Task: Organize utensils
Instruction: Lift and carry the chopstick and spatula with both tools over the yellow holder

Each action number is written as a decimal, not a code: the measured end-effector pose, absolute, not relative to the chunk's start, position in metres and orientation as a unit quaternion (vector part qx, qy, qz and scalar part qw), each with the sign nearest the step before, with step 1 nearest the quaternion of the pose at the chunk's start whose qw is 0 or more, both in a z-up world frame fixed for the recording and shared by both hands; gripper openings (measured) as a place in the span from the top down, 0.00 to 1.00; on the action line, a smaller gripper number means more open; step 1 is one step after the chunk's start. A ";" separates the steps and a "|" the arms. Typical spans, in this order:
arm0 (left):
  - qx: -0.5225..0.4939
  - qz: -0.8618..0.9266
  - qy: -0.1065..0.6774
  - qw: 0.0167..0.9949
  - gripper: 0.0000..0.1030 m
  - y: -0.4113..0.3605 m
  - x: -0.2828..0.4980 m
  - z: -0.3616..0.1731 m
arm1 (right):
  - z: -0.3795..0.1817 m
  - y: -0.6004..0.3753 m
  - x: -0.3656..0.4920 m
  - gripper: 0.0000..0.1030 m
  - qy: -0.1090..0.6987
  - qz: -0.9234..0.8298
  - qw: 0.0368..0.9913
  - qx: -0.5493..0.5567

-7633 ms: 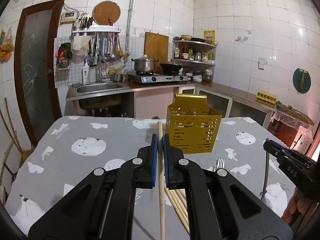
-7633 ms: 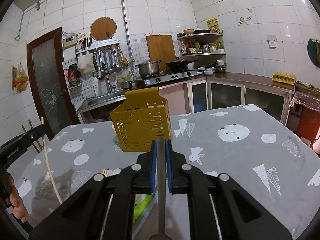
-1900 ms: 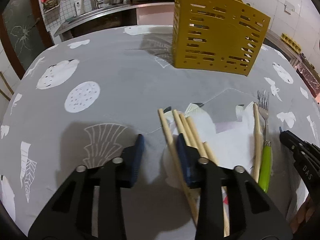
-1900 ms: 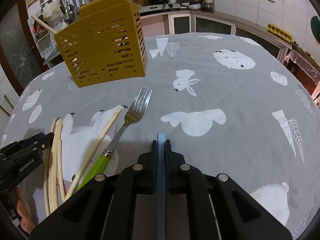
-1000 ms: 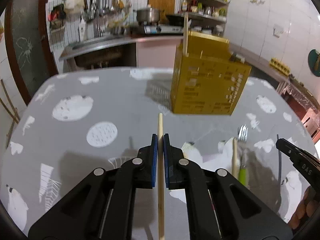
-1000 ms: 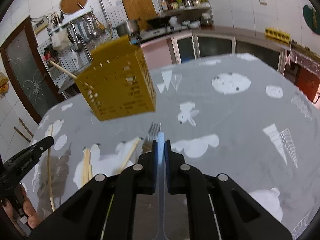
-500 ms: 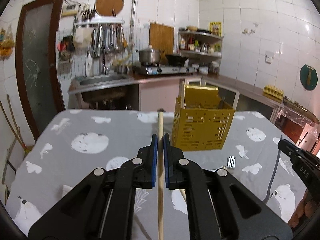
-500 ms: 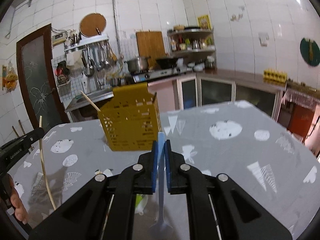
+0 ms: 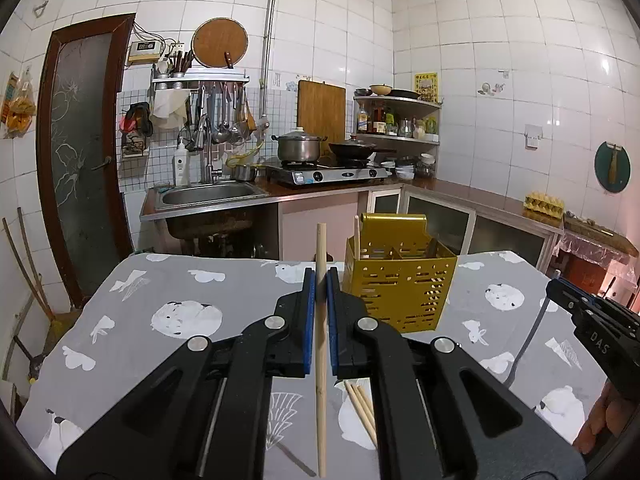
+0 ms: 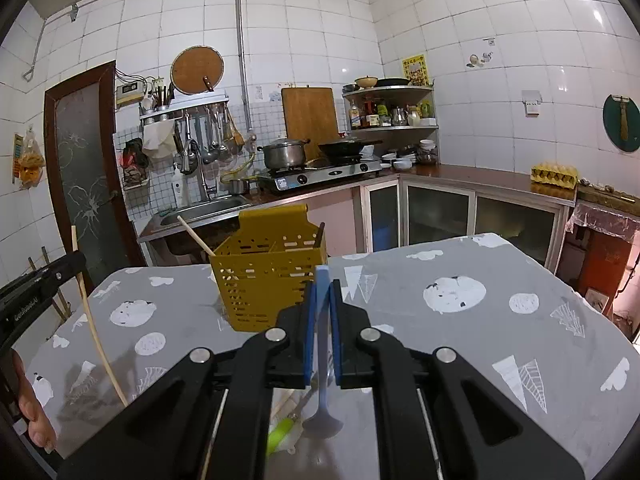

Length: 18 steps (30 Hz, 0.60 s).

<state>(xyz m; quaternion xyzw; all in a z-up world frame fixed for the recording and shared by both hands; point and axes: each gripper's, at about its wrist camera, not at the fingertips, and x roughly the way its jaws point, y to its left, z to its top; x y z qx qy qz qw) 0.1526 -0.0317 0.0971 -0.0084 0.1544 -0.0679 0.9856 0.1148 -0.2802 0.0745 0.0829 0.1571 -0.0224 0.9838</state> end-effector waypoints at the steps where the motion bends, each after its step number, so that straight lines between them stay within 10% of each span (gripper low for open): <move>1: -0.010 -0.068 0.153 0.986 0.96 -0.032 0.153 0.099 | 0.076 -0.280 0.116 0.93 0.157 -0.021 0.984 0.083; 18: -0.047 -0.108 0.070 0.991 0.96 -0.060 0.191 0.190 | 0.146 -0.285 0.158 0.93 0.094 -0.018 0.992 0.081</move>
